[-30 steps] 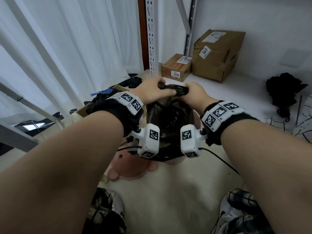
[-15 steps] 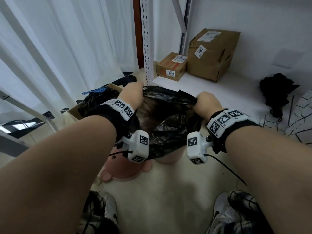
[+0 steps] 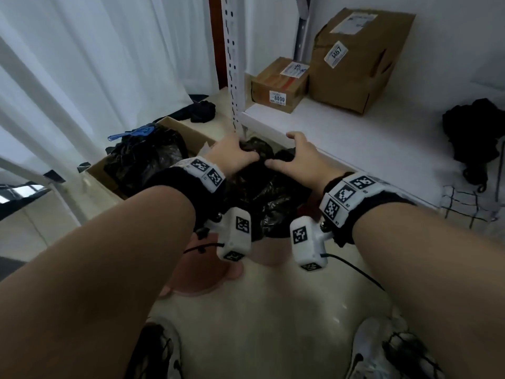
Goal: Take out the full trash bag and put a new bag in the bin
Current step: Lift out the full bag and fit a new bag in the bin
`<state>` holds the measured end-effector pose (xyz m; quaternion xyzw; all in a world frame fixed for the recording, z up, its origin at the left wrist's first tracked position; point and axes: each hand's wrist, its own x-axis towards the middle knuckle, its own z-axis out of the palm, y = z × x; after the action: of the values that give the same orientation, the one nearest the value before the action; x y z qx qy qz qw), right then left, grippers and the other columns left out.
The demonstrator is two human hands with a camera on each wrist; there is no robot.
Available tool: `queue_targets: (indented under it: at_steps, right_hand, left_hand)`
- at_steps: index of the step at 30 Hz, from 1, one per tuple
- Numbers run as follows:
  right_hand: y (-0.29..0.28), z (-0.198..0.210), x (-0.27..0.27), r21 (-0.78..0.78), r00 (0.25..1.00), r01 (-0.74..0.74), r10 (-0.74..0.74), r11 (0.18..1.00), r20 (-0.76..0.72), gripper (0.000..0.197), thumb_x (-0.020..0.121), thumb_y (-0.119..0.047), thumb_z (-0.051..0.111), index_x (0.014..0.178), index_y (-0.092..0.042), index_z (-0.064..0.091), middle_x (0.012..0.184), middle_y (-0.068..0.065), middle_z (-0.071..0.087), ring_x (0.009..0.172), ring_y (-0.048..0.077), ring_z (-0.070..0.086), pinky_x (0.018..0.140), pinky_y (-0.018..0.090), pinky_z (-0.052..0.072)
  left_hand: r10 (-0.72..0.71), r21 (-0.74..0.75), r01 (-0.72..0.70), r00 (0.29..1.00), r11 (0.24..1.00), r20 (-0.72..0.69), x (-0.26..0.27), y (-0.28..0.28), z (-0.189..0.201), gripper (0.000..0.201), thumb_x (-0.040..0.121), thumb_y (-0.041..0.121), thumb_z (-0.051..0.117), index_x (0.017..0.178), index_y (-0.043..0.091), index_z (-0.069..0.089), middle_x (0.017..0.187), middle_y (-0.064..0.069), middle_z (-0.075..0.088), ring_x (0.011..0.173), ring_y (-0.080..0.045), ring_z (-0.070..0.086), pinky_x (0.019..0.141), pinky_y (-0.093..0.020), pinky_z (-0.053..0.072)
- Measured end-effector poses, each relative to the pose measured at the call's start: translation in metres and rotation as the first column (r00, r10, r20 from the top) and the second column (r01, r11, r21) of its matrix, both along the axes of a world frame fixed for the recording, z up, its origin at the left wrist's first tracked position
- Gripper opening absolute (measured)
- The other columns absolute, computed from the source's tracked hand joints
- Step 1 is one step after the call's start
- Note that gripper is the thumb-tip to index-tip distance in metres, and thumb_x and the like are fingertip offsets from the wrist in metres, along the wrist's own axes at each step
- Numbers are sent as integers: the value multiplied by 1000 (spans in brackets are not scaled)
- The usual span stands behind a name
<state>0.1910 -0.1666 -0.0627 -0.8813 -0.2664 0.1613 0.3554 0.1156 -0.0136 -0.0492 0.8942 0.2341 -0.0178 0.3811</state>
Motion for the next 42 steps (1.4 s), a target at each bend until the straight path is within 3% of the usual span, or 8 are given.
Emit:
queue_targets:
  at_steps: [7, 11, 18, 24, 31, 35, 38, 42]
  right_hand:
    - [-21, -29, 7, -520, 970, -1, 128, 854, 208, 25, 87, -11, 55, 108, 1, 61, 111, 19, 65, 100, 34, 62, 74, 31, 44]
    - [-31, -17, 4, -206, 994, -82, 96, 975, 55, 22, 85, -1, 52, 103, -11, 44, 102, 14, 53, 95, 28, 54, 72, 27, 36]
    - [-18, 11, -4, 90, 978, -162, 147, 983, 146, 34, 75, 15, 43, 85, -8, 66, 85, 5, 63, 90, 21, 55, 70, 13, 39]
    - [-38, 1, -7, -699, 911, -176, 384, 693, 153, 26, 93, -5, 43, 109, 6, 61, 108, 21, 63, 105, 34, 61, 70, 28, 44]
    - [-42, -13, 10, -386, 861, -83, 261, 919, 437, 40, 90, -4, 42, 129, 2, 46, 138, 21, 41, 124, 38, 41, 103, 41, 36]
    - [-34, -23, -7, -712, 928, -318, 360, 626, -97, 31, 95, -16, 45, 119, -3, 59, 123, 17, 60, 114, 32, 57, 91, 33, 45]
    - [-25, -12, -6, -581, 914, -250, 387, 775, 122, 31, 96, -12, 39, 109, 3, 63, 115, 20, 64, 104, 32, 60, 82, 31, 43]
    - [-19, -11, -10, -329, 947, -184, 257, 926, 194, 32, 98, -32, 42, 108, -4, 56, 110, 15, 62, 100, 29, 57, 78, 29, 39]
  left_hand:
    - [-79, 246, 130, 975, 960, -206, -20, 2, -8, 21, 89, 14, 59, 102, -1, 62, 99, -18, 58, 103, -31, 56, 89, -37, 45]
    - [-26, -94, 29, 999, 995, 23, -28, -1, -4, 23, 90, 7, 58, 110, 7, 48, 95, 2, 48, 106, -16, 47, 62, -9, 40]
    - [-354, 65, 349, 931, 935, 87, -16, 0, 1, 76, 71, 52, 71, 138, 49, 34, 127, -4, 40, 127, -22, 38, 112, -36, 31]
    - [-162, 759, 529, 846, 380, -509, -29, 3, -8, 42, 92, 35, 50, 130, 18, 53, 136, -13, 39, 125, -34, 35, 102, -43, 32]
    - [-105, 769, 275, 959, 577, -264, -27, 11, -29, 38, 94, 22, 46, 131, 15, 48, 134, -11, 45, 118, -33, 45, 96, -42, 37]
    - [128, 680, 112, 947, 725, -293, -26, -2, -27, 37, 99, 10, 33, 90, 20, 67, 92, -4, 66, 77, -13, 62, 73, -20, 43]
    - [-199, 359, 287, 944, 888, -262, -18, -3, -10, 36, 95, 6, 36, 125, 6, 56, 119, -17, 59, 102, -30, 57, 87, -35, 43]
    - [-100, 310, 124, 991, 943, -91, -14, -1, -4, 25, 93, 12, 40, 91, 0, 63, 90, -13, 60, 94, -31, 57, 76, -33, 41]
